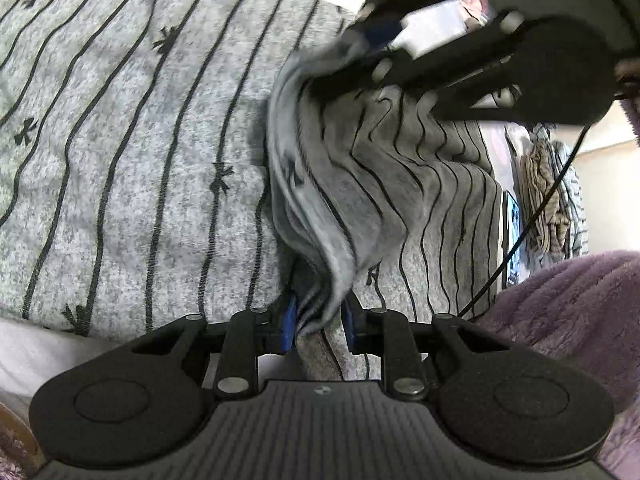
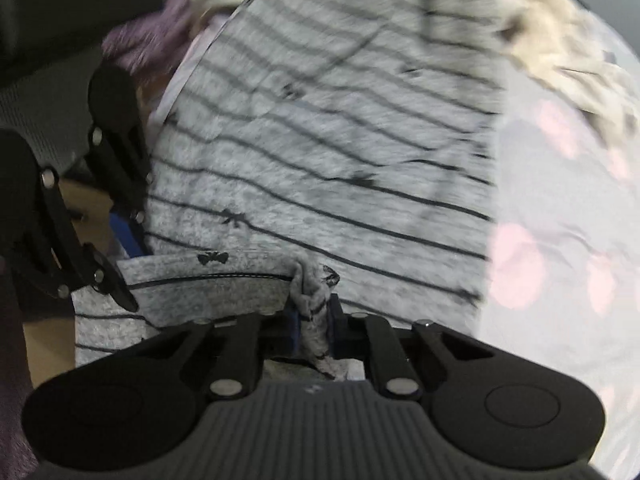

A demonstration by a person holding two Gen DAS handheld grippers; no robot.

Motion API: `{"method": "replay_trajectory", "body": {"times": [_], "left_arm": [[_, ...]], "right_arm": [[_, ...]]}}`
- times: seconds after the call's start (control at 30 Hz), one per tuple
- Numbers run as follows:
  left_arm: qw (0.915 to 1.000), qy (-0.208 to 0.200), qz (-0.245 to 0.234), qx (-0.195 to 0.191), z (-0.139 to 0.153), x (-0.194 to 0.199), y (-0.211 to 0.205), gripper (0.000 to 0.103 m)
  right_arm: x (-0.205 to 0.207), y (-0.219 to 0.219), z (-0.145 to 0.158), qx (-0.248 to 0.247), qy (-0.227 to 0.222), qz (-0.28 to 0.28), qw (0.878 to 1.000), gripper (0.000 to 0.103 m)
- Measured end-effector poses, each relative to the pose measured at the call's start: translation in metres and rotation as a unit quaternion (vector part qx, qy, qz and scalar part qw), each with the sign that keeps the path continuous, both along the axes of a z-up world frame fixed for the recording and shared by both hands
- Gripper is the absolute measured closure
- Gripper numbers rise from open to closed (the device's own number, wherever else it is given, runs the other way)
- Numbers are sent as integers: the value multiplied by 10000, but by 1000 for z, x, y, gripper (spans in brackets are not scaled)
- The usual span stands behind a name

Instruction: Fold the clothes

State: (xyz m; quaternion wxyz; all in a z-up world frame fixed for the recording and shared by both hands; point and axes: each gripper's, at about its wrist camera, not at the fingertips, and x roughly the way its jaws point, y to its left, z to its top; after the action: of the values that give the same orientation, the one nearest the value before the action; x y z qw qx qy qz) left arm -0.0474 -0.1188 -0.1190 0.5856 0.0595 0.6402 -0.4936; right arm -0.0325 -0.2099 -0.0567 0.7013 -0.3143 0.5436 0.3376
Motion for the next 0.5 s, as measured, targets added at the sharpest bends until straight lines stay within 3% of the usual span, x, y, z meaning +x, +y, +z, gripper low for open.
{"method": "replay_trajectory", "body": {"times": [0.2,0.33,0.43,0.47,0.5], "left_arm": [[9991,-241,-245,-230,2,-14,-1,61],[9983,-389,-316,-285,3,-20,-2,61],[9980,-447,-352,-288,5,-22,-2,67],[9978,-469,-365,-282,5,-23,-2,80],[9978,-470,-363,-284,5,-24,-2,86]], "right_arm": [[-14,-33,52,-28,-682,-549,9962,90],[-26,-44,72,-42,-947,-748,9927,90],[-38,-50,84,-133,-1161,-942,9887,90],[-41,-51,86,-169,-1225,-1013,9871,90],[-44,-52,87,-193,-1286,-1086,9856,90]]}}
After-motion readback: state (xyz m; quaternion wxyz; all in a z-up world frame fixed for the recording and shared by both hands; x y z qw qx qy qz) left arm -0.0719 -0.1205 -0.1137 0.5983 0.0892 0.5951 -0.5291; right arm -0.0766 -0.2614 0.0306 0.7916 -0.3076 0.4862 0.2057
